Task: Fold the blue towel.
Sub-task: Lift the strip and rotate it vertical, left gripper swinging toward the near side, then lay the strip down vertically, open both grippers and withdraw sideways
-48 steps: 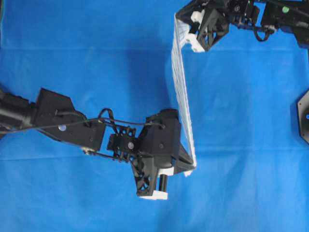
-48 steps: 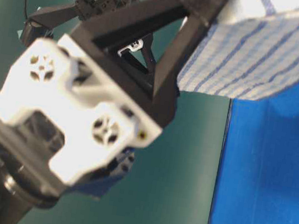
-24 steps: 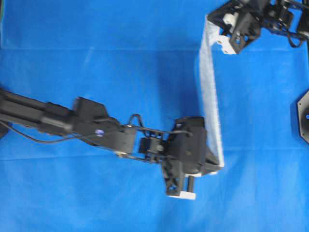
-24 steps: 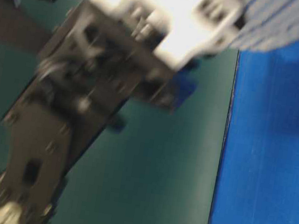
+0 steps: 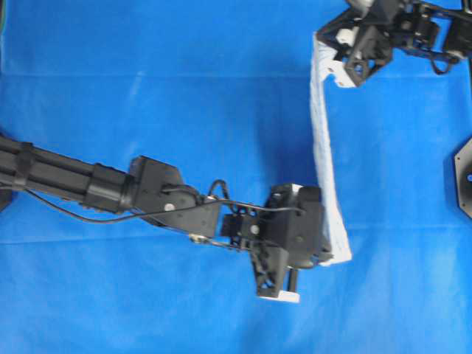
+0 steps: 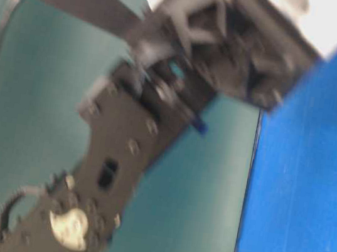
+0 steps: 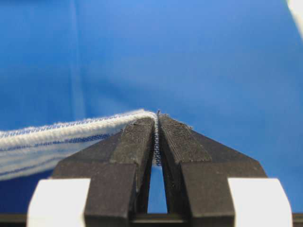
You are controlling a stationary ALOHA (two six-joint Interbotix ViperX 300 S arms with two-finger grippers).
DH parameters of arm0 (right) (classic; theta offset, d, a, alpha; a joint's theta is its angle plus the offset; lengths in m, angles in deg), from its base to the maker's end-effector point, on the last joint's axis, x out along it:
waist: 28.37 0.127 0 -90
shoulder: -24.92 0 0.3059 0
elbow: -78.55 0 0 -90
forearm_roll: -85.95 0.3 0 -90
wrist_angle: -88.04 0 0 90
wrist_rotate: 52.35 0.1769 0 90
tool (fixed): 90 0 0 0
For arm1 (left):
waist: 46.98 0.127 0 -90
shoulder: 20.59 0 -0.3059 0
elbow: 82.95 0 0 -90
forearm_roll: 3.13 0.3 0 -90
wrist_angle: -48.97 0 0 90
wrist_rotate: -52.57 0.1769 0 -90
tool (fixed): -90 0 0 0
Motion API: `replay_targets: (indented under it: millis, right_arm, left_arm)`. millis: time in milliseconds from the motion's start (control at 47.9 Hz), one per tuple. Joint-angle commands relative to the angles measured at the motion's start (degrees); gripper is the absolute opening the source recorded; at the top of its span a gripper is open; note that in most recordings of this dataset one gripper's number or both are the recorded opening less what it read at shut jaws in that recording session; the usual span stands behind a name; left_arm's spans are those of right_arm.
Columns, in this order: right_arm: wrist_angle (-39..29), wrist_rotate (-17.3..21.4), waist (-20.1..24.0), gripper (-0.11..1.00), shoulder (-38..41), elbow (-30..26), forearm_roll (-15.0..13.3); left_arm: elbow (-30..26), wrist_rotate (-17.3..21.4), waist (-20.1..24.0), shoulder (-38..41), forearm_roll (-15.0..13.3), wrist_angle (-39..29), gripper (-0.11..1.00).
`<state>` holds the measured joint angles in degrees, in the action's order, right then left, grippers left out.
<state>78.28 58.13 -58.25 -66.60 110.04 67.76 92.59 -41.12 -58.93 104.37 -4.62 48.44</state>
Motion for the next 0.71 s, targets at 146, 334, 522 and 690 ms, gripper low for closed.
replay_targets:
  millis: [146,334,522,690]
  right_arm:
    - [3.78,0.18,-0.09,0.03,9.40,-9.14,-0.26]
    - [3.52,0.35,1.67,0.03,15.03,-14.50,-0.26]
    - [3.52,0.44,1.76,0.03,16.61,-15.47,-0.26]
    - [3.52,0.62,1.76,0.03,16.70,-15.29,-0.18]
  left_arm:
    - [8.61,-4.48,-4.22,-8.17,-0.18,0.97,0.02]
    - [15.56,-6.42,-4.66,-10.90,-0.18,3.08,0.02]
    - [19.16,-6.33,-4.22,-12.39,-0.18,5.10,0.02]
    - [20.83,-6.33,-3.43,-12.83,-0.18,5.10,0.02]
